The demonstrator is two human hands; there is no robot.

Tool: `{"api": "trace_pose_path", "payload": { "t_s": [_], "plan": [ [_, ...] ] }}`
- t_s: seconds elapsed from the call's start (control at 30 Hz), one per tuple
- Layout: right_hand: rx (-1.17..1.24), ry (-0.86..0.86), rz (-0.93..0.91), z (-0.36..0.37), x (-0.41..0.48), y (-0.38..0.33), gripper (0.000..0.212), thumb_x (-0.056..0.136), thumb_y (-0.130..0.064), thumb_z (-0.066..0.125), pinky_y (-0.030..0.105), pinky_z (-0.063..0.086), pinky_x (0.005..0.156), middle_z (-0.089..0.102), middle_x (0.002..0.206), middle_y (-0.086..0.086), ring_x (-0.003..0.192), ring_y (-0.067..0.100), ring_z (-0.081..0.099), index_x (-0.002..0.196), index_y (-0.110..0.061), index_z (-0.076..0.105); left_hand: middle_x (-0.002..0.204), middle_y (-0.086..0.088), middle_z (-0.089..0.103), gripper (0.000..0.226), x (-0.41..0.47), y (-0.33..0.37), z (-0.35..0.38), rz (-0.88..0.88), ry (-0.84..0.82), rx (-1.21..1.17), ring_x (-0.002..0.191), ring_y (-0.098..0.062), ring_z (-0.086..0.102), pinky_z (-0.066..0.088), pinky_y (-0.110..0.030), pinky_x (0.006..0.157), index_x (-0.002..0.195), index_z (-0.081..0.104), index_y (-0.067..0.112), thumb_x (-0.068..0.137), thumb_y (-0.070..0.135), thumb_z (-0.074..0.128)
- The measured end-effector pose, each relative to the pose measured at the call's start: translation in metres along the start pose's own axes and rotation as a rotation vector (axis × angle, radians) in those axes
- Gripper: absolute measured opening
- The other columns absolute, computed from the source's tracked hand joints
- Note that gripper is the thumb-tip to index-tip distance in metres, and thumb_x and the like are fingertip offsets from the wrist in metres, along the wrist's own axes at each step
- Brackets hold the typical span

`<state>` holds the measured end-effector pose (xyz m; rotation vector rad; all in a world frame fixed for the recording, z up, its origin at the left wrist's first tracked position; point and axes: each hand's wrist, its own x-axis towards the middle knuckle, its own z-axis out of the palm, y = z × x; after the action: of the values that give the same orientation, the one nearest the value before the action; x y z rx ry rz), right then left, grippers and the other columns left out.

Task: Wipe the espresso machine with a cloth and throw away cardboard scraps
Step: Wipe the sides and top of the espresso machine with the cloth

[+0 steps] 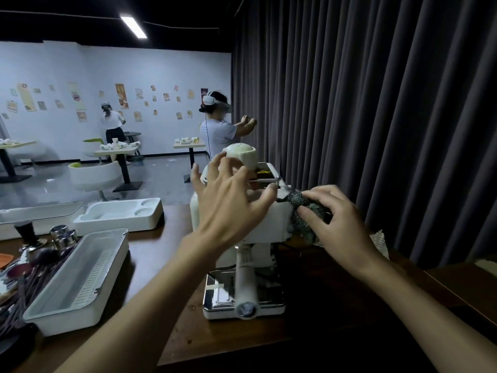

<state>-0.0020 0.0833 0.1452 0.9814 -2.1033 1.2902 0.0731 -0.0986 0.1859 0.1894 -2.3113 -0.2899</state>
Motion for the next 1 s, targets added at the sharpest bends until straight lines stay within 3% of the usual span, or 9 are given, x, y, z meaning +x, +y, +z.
{"api": "trace_pose_path", "payload": {
  "t_s": [0.2,0.3,0.43,0.53,0.6,0.7,0.83,0.9,1.0],
  "plan": [
    [0.073,0.0,-0.072,0.01,-0.004,-0.005,0.026,0.088,-0.015,0.07,0.021,0.045,0.096,0.053,0.113,-0.003,0.109,0.002,0.052,0.114,-0.012,0.069,0.128,0.0,0.041,0.038,0.004,-0.044,-0.018,-0.06,0.01,-0.17,0.135,-0.025,0.027,0.018,-0.052,0.111,0.084,0.06,0.04,0.085,0.074,0.041],
    [0.034,0.092,-0.067,0.018,-0.001,-0.003,0.026,0.087,-0.014,0.071,0.013,0.039,0.099,0.044,0.119,0.0,0.111,-0.011,0.042,0.112,-0.015,0.07,0.149,-0.014,0.028,0.042,-0.006,-0.026,-0.025,-0.21,-0.057,0.014,0.143,-0.032,0.017,0.022,-0.053,0.109,0.109,0.065,0.037,0.095,0.066,0.038],
    [0.07,0.092,-0.08,0.03,0.003,-0.009,0.033,0.087,-0.013,0.071,0.017,0.045,0.095,0.056,0.116,-0.001,0.108,0.0,0.052,0.119,-0.018,0.067,0.159,-0.03,0.018,0.05,-0.019,-0.004,-0.019,-0.207,-0.159,0.026,0.151,-0.043,0.003,0.017,-0.053,0.117,0.13,0.052,0.041,0.095,0.069,0.029],
    [0.075,0.139,-0.148,0.039,0.002,-0.015,0.031,0.083,-0.008,0.074,0.013,0.044,0.085,0.061,0.106,-0.005,0.099,0.003,0.056,0.111,-0.014,0.065,0.161,-0.03,0.012,0.046,-0.016,-0.006,-0.017,-0.245,-0.15,-0.047,0.151,-0.045,-0.002,0.016,-0.056,0.118,0.121,0.054,0.036,0.092,0.069,0.038],
    [0.065,0.161,-0.203,0.045,0.002,-0.014,0.023,0.08,-0.003,0.075,0.011,0.041,0.084,0.061,0.1,-0.002,0.095,0.005,0.057,0.101,-0.009,0.068,0.153,-0.029,0.032,0.039,-0.013,-0.017,-0.018,-0.205,-0.094,-0.111,0.151,-0.041,0.01,0.028,-0.059,0.113,0.1,0.057,0.036,0.09,0.071,0.043],
    [0.039,0.189,-0.227,0.049,0.0,-0.011,0.019,0.08,-0.003,0.076,0.008,0.039,0.086,0.059,0.101,0.003,0.095,0.007,0.056,0.099,-0.006,0.072,0.122,-0.011,0.057,0.023,-0.01,-0.041,-0.024,-0.103,-0.024,-0.259,0.134,-0.031,0.042,0.047,-0.037,0.093,0.078,0.052,0.044,0.09,0.063,0.055],
    [0.027,0.209,-0.257,0.055,0.002,-0.014,0.018,0.08,-0.006,0.076,0.01,0.04,0.087,0.054,0.104,0.008,0.095,0.01,0.053,0.098,-0.004,0.071,0.143,-0.007,0.046,0.022,-0.002,-0.058,-0.027,-0.102,-0.036,-0.321,0.112,-0.005,0.04,0.028,0.004,0.075,0.085,0.064,0.025,0.092,0.046,0.065],
    [0.021,0.198,-0.29,0.06,0.005,-0.019,0.02,0.081,-0.01,0.075,0.018,0.045,0.088,0.053,0.106,0.009,0.097,0.016,0.054,0.099,-0.004,0.07,0.143,-0.004,0.048,0.03,0.001,-0.066,-0.027,-0.098,-0.023,-0.357,0.116,-0.004,0.041,0.028,0.001,0.081,0.082,0.065,0.022,0.087,0.051,0.065],
    [-0.061,0.158,-0.343,0.072,0.006,-0.03,0.032,0.083,-0.016,0.074,0.038,0.053,0.079,0.056,0.108,0.005,0.097,0.023,0.058,0.112,-0.011,0.061,0.142,0.001,0.049,0.032,0.004,-0.077,-0.03,-0.106,-0.034,-0.446,0.129,-0.009,0.044,0.041,-0.033,0.102,0.076,0.063,0.033,0.075,0.065,0.059]
  ]
}}
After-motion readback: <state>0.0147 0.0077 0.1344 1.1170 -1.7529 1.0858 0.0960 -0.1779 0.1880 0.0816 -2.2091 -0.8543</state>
